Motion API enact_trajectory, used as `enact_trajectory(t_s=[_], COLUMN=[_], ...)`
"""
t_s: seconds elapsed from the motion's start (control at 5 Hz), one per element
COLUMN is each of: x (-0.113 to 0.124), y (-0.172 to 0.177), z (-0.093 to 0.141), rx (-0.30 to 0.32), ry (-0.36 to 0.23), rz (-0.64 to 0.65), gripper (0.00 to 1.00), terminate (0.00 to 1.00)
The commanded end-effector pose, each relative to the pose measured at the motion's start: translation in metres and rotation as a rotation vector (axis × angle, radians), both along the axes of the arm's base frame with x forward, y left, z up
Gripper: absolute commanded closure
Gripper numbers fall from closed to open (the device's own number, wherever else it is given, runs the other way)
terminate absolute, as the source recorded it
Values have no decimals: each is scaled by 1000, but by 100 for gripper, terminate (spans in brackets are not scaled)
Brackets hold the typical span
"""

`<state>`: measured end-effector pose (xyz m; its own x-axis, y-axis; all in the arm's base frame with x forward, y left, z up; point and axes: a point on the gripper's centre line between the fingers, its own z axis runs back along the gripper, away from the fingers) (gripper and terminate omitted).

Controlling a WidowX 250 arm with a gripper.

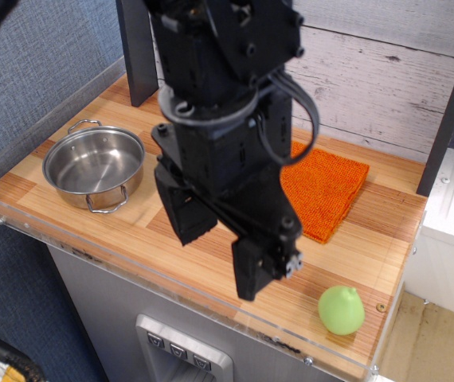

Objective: Move the orange cloth to near the mango.

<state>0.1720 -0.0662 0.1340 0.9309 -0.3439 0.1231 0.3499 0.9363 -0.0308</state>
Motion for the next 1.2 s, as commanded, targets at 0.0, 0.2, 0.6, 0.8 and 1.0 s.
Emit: enact_trajectory(t_s=[0.0, 0.2, 0.6, 0.8, 1.0], x=[63, 99, 154, 170, 181], y=[20, 27, 34, 34, 31], z=[-17, -32, -66, -80, -87], rx=[14, 23, -9, -12, -16], ry=[-8, -38, -110, -135, -175], rz=[173, 178, 193, 202, 173], gripper=[0, 0, 0, 0, 0], terminate=[0, 0, 0, 0, 0])
